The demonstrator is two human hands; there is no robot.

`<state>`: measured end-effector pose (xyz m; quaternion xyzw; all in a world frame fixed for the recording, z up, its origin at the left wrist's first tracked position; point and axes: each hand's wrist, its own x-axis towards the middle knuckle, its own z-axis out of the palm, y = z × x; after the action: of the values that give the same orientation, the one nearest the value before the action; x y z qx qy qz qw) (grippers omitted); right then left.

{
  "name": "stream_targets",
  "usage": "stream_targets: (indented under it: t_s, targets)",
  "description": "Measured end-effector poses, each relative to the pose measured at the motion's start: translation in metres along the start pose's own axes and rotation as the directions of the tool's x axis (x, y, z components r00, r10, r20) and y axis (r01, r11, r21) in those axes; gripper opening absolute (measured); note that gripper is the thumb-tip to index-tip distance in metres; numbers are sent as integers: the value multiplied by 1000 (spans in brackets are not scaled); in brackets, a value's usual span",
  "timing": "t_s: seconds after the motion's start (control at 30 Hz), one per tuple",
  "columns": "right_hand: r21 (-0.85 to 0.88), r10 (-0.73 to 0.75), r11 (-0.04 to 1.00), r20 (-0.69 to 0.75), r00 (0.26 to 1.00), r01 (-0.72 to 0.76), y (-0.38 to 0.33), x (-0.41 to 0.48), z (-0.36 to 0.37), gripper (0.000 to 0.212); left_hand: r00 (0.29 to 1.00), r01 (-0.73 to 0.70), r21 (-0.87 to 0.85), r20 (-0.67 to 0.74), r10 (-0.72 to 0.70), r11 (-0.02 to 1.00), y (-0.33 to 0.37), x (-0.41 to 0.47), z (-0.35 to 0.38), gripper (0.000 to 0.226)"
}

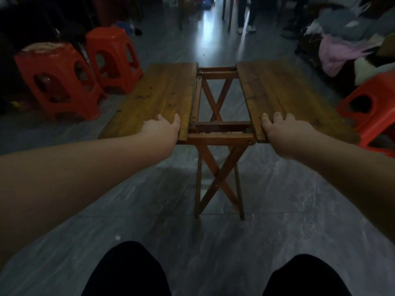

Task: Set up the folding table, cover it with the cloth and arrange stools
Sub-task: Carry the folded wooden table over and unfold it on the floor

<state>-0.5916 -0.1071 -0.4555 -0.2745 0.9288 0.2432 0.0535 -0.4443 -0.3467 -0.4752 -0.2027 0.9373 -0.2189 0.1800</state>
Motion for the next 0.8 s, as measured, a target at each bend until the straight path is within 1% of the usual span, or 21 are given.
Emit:
stream_targets:
  t_s: [0.27,0.43,0.53,0.63,0.73,0.8]
  targets:
    - [-49,27,998,9,1000,-27,5,-6,-11,104,1000,-4,20,3,4,1000,15,6,-21,91]
    - [-55,29,998,5,1000,-29,0,-6,-7,100,997,-57,36,-42,58,998,37,18,-20,88]
    - [-32,13,999,-5,1000,-13,-2,-7,5,94,998,-64,11,-23,64,998,59,22,-15,93]
    - [7,9,1000,39,999,-10,-6,-11,23,91,999,-48,-24,15,48,999,76,22,-15,97]
    - [68,25,997,87,996,-31,-9,-13,36,94,999,-35,-45,33,36,998,84,26,-17,100]
    - [77,24,996,96,995,-32,-12,-12,42,99,998,-29,-45,59,32,999,87,29,-14,104]
